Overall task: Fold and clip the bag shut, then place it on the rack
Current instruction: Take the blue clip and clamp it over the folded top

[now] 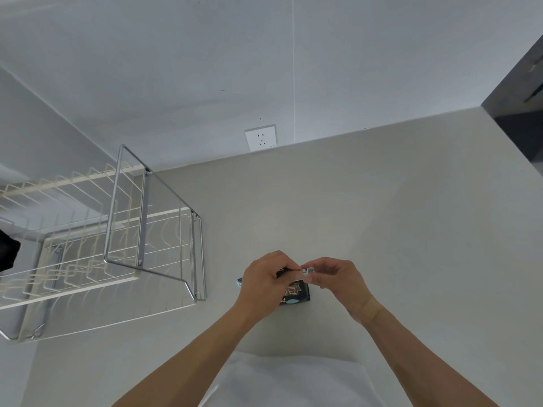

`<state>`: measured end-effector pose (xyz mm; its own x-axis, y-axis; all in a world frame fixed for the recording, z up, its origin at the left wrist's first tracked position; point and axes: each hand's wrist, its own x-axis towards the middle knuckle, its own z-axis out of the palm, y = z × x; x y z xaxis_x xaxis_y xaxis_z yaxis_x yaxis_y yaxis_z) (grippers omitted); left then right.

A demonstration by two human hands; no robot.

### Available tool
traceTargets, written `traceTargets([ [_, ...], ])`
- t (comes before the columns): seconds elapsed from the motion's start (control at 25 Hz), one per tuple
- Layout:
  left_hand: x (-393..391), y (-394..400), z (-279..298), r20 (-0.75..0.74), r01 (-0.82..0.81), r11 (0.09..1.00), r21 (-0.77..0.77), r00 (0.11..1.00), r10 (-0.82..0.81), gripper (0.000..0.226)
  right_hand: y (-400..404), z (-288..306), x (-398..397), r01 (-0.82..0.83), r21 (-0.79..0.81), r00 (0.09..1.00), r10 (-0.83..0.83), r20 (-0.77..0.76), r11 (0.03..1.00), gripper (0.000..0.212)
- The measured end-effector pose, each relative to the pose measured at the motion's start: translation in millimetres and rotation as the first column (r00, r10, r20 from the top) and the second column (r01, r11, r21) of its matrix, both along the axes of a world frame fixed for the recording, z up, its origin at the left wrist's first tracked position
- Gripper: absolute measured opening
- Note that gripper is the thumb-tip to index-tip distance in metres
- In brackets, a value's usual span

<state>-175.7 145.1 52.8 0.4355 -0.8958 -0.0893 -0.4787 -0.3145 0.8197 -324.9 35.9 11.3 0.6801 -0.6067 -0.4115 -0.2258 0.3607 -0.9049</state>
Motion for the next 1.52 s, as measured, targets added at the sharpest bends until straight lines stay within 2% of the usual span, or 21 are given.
traceTargets([
  [0.08,0,2,0,-0.056,-0.016,1.000,-0.018,0.998,0.015,0.007,-4,3,1,-0.049,0.006,0.999,0.049,0.006,0.999,0.015],
  [0.24,-2,4,-4,-0.006,0.029,1.000,-0.004,1.000,-0.029,0.005,-10,7,-2,-0.138,-0.057,0.990,0.136,-0.044,0.989,0.011],
  [0.32,-1,2,-2,0.076,0.079,0.996,0.030,0.994,-0.081,0.004,-11,8,-5,-0.148,-0.137,0.987,0.137,-0.085,0.980,0.011],
  [0.44,6,4,0,0.296,0.164,0.983,0.081,0.938,-0.181,0.011,-10,8,-12,-0.130,-0.220,0.988,0.108,-0.107,0.967,0.017],
  [0.56,10,3,4,0.363,0.186,0.980,0.068,0.910,-0.198,0.009,-6,7,-11,-0.076,-0.244,0.995,0.056,-0.085,0.967,0.019],
  [0.68,8,-3,6,0.470,0.242,0.967,0.080,0.847,-0.250,0.007,-1,6,-2,-0.027,-0.236,0.996,0.005,-0.092,0.971,0.012],
  [0.8,8,-4,5,0.617,0.347,0.929,0.125,0.706,-0.347,0.009,0,6,2,-0.013,-0.231,0.995,-0.010,-0.098,0.973,0.010],
  [0.88,11,-5,4,0.642,0.380,0.915,0.136,0.670,-0.373,0.008,2,7,3,-0.002,-0.221,0.995,-0.020,-0.097,0.975,0.009],
  [1.2,5,2,-5,0.487,0.331,0.943,0.041,0.817,-0.308,0.007,8,0,1,-0.010,-0.253,0.991,-0.025,-0.133,0.967,0.010],
  [1.36,4,7,-5,0.450,0.307,0.952,0.000,0.850,-0.274,0.010,10,-8,1,-0.050,-0.299,0.984,-0.004,-0.178,0.953,0.016],
  [1.52,4,10,-7,0.432,0.295,0.955,-0.012,0.863,-0.262,0.013,12,-17,1,-0.097,-0.335,0.972,0.017,-0.236,0.937,0.012],
])
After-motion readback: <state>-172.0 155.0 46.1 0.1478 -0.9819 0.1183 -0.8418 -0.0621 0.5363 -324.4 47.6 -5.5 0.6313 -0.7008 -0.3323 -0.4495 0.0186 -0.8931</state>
